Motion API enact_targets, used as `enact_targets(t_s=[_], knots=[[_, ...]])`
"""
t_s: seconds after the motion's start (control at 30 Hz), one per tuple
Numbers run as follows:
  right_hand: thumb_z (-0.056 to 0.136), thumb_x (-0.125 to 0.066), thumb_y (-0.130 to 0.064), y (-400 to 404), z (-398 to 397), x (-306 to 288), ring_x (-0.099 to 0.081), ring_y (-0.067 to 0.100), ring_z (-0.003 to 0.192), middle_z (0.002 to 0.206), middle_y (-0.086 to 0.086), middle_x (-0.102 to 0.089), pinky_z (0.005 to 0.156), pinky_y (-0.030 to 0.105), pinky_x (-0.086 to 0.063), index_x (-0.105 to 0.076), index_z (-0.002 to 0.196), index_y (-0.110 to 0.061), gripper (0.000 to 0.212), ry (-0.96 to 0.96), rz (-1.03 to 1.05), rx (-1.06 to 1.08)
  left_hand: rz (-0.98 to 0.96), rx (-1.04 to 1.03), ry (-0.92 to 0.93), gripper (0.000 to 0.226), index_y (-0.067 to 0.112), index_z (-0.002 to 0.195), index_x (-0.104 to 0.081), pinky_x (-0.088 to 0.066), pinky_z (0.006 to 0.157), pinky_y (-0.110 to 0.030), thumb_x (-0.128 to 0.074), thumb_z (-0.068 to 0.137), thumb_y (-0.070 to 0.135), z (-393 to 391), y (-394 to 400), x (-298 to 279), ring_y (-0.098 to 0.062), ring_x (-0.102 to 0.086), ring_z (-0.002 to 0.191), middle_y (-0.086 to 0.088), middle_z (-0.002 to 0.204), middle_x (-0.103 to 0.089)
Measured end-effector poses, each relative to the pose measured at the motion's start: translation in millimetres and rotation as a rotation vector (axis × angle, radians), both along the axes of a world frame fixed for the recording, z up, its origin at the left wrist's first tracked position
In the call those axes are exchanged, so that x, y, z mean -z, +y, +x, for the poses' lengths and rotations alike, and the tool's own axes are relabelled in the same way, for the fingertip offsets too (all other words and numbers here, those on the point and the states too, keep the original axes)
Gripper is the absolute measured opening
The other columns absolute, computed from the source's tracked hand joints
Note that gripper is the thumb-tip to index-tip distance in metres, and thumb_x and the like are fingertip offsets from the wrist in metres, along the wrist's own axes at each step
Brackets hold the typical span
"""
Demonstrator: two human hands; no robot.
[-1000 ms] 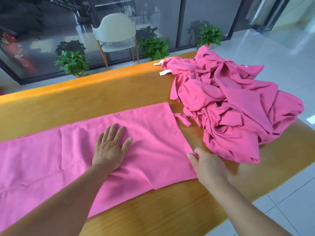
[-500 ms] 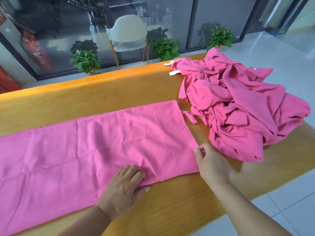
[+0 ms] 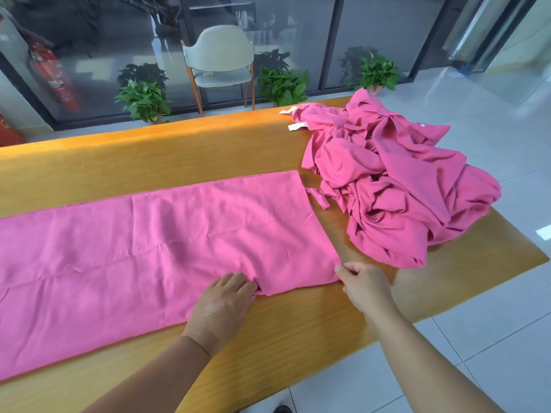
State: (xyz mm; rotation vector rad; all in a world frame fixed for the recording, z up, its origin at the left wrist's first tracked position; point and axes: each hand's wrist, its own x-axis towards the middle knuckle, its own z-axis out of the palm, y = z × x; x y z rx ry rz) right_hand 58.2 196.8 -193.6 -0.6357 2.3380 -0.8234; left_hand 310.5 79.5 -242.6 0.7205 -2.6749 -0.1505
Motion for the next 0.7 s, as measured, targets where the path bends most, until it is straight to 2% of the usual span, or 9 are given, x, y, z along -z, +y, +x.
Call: enact_targets(t_s=[0.1,0.2,0.27,0.33,0.4,0.47,0.57,0.7], knots=[[0.098,-0.056,-0.036,1.8,-0.9,-2.3,-0.067,0.023,0.071,0.070,0.005,-0.068,0.068,0.039,-0.055,-0.069,0.081,-0.012,0.032,0.097,0.054,-0.038,0.008,-0.004,0.020,0.024,0.018,0.090,-0.068,-0.054,0.065,-0.032,-0.046,0.092,0.025,0.1,3.8,0.1,-0.016,-0.058,0.069,0.005,0.084,-0.059],[0.097,-0.056,-0.039,2.0,-0.7,-0.1,-0.067,0.024,0.064,0.067,0.006,-0.068,0.065,0.042,-0.057,-0.066,0.075,-0.014,0.035,0.140,0.082,-0.057,0.009,-0.006,0.019,0.025,0.018,0.090,-0.069,-0.055,0.064,-0.032,-0.045,0.091,0.025,-0.1,4.9,-2.1,-0.016,-0.058,0.068,0.005,0.083,-0.059],[0.095,-0.061,-0.034,2.0,0.6,2.7,-0.069,0.018,0.060,0.070,0.004,-0.070,0.063,0.042,-0.061,-0.068,0.083,-0.016,0.023,0.014,0.034,0.002,0.017,-0.006,0.010,0.027,0.019,0.093,-0.070,-0.055,0.064,-0.031,-0.045,0.091,0.028,0.2,5.3,-3.7,-0.016,-0.059,0.069,0.006,0.084,-0.059],[0.093,-0.066,-0.021,2.3,2.4,1.2,-0.069,0.014,0.059,0.073,0.004,-0.072,0.059,0.036,-0.061,-0.069,0.096,-0.011,0.011,-0.132,-0.031,0.082,0.038,-0.019,0.004,0.028,0.020,0.096,-0.070,-0.055,0.065,-0.030,-0.045,0.090,0.030,0.3,4.8,-3.4,-0.015,-0.059,0.070,0.007,0.085,-0.059],[0.093,-0.064,-0.012,2.7,2.2,1.5,-0.069,0.012,0.062,0.078,0.005,-0.072,0.056,0.027,-0.059,-0.068,0.107,-0.006,0.015,-0.164,-0.053,0.098,0.056,-0.034,-0.001,0.027,0.021,0.095,-0.070,-0.055,0.064,-0.030,-0.045,0.090,0.030,-0.8,4.7,-2.2,-0.015,-0.059,0.070,0.008,0.084,-0.058],[0.094,-0.062,-0.010,3.2,2.7,2.6,-0.070,0.013,0.067,0.081,0.003,-0.071,0.061,0.028,-0.059,-0.065,0.117,-0.007,0.024,-0.143,-0.047,0.077,0.076,-0.048,0.000,0.026,0.020,0.091,-0.070,-0.055,0.061,-0.031,-0.045,0.089,0.028,-2.2,5.5,-2.1,-0.015,-0.058,0.068,0.007,0.082,-0.057],[0.092,-0.062,-0.010,2.7,-3.4,2.6,-0.070,0.014,0.070,0.079,-0.001,-0.071,0.074,0.037,-0.061,-0.066,0.118,-0.009,0.026,-0.086,-0.016,0.013,0.085,-0.065,0.013,0.027,0.020,0.082,-0.069,-0.053,0.057,-0.031,-0.044,0.089,0.027,-2.8,4.7,-2.9,-0.014,-0.056,0.064,0.006,0.077,-0.054],[0.090,-0.063,-0.002,1.1,-18.7,0.8,-0.063,0.011,0.060,0.075,0.002,-0.069,0.055,0.023,-0.053,-0.067,0.111,-0.007,0.022,-0.134,-0.016,0.057,0.101,-0.021,0.008,0.027,0.020,0.074,-0.066,-0.052,0.053,-0.031,-0.044,0.089,0.026,-5.7,11.8,-2.1,-0.014,-0.053,0.060,0.006,0.073,-0.049]])
